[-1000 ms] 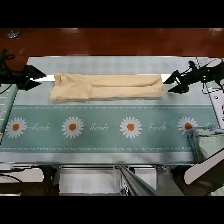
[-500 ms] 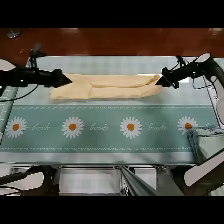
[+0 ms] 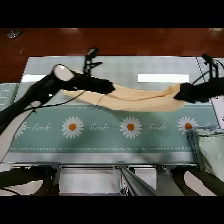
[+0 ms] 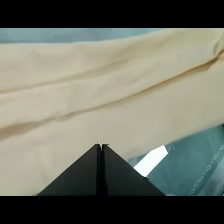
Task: Fold the shirts.
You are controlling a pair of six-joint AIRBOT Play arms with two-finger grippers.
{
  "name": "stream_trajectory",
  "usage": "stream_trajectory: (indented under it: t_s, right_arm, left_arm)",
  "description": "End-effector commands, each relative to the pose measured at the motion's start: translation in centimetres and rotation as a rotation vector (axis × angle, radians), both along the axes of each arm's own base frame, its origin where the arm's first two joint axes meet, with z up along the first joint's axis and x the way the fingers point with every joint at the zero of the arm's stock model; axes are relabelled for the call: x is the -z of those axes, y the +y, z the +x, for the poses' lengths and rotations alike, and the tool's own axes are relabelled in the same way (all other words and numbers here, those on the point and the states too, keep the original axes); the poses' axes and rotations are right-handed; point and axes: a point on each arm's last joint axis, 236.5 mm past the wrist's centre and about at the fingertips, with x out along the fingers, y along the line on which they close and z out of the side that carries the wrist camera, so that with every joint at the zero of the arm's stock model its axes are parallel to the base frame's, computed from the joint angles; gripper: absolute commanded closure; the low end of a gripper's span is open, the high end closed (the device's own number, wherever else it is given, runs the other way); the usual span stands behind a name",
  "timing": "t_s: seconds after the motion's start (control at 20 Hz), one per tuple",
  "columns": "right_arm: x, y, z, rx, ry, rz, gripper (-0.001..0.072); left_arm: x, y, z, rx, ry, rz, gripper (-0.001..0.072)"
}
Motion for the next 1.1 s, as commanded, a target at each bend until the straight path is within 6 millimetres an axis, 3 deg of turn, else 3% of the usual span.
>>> stream_trajectory:
  t_s: [0.0,0.15,0.3,0.5,0.6,0.7,0.8,0.9,0.95,1.05]
  right_arm:
    - [-2.2,0.4,-4.9,0.081,-0.107,-0.016,0.0688]
    - [-4.8,0.6,-6.1,0.119,-0.19,-0.009,0.0688]
    - [-5.4,1.1,-6.5,0.119,-0.205,0.008,0.0688]
    - [-7.0,2.8,-5.0,0.101,-0.29,0.065,0.0687]
    - [-7.4,3.8,-4.9,0.087,-0.304,0.092,0.0687]
    - [-7.5,4.4,-5.1,0.075,-0.299,0.101,0.0687]
    - [-7.5,4.9,-5.2,0.063,-0.294,0.116,0.0687]
    - [-7.4,6.1,-4.8,0.036,-0.278,0.14,0.0687]
    - [-7.3,7.1,-4.5,0.014,-0.264,0.168,0.0687]
    - [-7.2,10.2,-3.2,-0.045,-0.249,0.224,0.0687]
  left_arm:
    - [2.0,-8.0,-2.7,0.115,0.055,-0.008,0.0686]
    - [5.3,-11.7,-5.0,0.198,0.217,0.03,0.0686]
    - [8.2,-14.6,-10.9,0.325,0.394,0.039,0.0686]
    - [9.1,-18.1,-18.1,0.442,0.477,0.034,0.0685]
    - [8.5,-18.6,-19.1,0.472,0.475,0.03,0.0684]
    - [6.3,-17.7,-16.8,0.489,0.46,0.003,0.0685]
    - [2.8,-14.9,-10.9,0.426,0.423,-0.052,0.0686]
    - [-1.0,-9.1,-2.6,0.241,0.391,-0.115,0.0686]
    - [-2.9,-5.5,0.3,0.167,0.387,-0.139,0.0686]
    - [-7.0,2.7,4.3,0.064,0.314,-0.144,0.0686]
